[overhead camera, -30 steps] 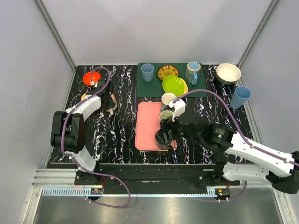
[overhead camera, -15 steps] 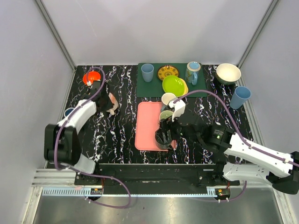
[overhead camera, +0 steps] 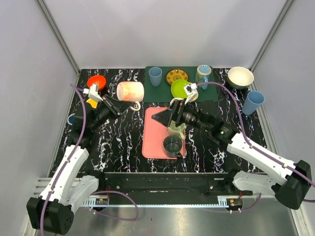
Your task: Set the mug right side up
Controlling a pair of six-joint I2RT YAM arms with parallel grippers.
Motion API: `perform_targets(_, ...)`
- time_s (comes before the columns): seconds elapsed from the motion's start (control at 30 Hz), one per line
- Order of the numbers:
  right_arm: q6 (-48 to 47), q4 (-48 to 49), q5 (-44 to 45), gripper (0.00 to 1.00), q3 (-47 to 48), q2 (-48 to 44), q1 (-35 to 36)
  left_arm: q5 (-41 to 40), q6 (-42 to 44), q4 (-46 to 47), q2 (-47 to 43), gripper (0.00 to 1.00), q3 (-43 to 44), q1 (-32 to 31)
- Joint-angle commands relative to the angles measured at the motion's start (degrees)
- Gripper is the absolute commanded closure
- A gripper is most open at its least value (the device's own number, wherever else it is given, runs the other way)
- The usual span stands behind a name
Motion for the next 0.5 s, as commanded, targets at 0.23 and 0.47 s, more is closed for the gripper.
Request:
perform_targets(0.23,17.71,27.30,-26.87,0.10,3.04,11.49,-1.71,17.48,-19.66,33.28,-5.09,1.00,-3.09,-2.26)
perform_targets(0.47,17.18,29.58,-28.45,0.12,5.41,14.31,-1.98,18.10,-18.97,32.23,-5.88,1.00,-3.62,-5.42)
